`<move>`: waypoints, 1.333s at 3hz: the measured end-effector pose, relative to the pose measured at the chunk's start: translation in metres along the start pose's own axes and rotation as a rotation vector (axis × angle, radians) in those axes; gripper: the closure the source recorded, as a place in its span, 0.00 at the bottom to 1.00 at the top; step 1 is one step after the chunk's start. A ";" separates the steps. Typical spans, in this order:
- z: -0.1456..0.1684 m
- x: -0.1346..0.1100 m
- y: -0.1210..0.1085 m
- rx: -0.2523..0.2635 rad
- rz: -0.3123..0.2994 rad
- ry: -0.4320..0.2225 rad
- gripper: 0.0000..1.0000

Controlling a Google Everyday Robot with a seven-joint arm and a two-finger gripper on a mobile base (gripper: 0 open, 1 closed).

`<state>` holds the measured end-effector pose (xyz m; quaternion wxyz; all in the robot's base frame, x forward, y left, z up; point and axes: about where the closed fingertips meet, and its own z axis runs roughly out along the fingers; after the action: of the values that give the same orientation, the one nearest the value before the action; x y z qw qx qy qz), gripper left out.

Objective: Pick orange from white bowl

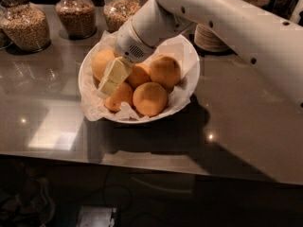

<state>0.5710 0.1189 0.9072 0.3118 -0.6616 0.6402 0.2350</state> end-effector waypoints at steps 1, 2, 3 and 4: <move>0.005 0.006 -0.001 -0.018 0.015 0.003 0.00; 0.005 0.006 -0.001 -0.018 0.015 0.003 0.19; 0.005 0.006 -0.001 -0.018 0.015 0.003 0.42; 0.005 0.006 -0.001 -0.018 0.015 0.003 0.66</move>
Offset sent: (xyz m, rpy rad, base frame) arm 0.0013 -0.0006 -0.0068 -0.0021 0.0199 0.0017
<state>0.5725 0.1183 0.8991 0.3031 -0.6599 0.6434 0.2424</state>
